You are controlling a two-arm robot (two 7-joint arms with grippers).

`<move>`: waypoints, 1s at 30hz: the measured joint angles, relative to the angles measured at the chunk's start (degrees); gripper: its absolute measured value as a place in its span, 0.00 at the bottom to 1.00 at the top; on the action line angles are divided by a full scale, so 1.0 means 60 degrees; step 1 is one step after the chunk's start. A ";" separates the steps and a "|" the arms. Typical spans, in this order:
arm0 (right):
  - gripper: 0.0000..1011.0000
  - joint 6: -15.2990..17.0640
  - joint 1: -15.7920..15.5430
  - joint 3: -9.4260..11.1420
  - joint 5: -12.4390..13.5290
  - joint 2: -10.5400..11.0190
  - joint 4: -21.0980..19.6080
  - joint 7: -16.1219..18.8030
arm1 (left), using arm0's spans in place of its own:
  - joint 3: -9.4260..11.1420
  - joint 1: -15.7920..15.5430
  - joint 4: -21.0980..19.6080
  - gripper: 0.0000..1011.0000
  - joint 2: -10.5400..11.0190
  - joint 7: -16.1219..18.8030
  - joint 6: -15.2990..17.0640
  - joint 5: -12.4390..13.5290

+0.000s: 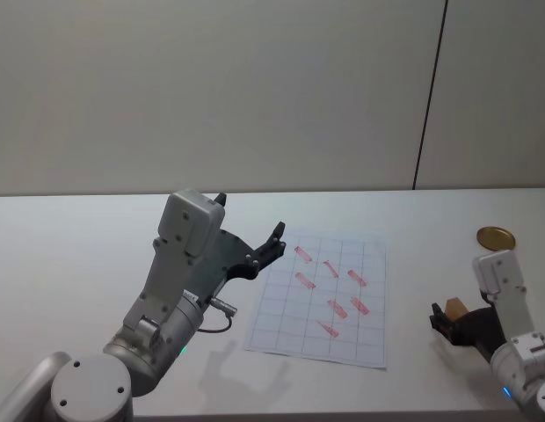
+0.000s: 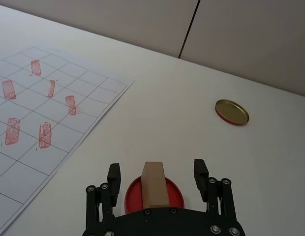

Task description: Use the one hand to pick up the stamp and affix it onto the A4 paper.

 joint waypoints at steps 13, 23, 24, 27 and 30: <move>0.99 0.0020 -0.0621 0.0101 0.0261 0.0197 -0.1527 -0.0063 | 0.0000 0.0000 0.0000 0.98 0.0000 0.0000 0.0000 0.0000; 0.99 -0.0056 -0.1177 0.0211 0.0535 0.0403 -0.2689 -0.0063 | 0.0000 0.0000 0.0000 0.98 0.0000 -0.0001 0.0000 0.0000; 0.99 -0.0061 -0.1208 0.0220 0.0549 0.0413 -0.2755 -0.0062 | 0.0001 0.0000 0.0000 0.98 0.0000 -0.0001 0.0000 0.0000; 0.99 -0.0073 -0.1313 0.0238 0.0603 0.0454 -0.2972 -0.0058 | 0.0000 0.0000 0.0000 0.98 0.0000 0.0000 0.0000 0.0001; 0.99 -0.0084 -0.1416 0.0262 0.0653 0.0495 -0.3184 -0.0054 | 0.0000 0.0000 0.0000 0.98 0.0000 -0.0001 0.0000 0.0000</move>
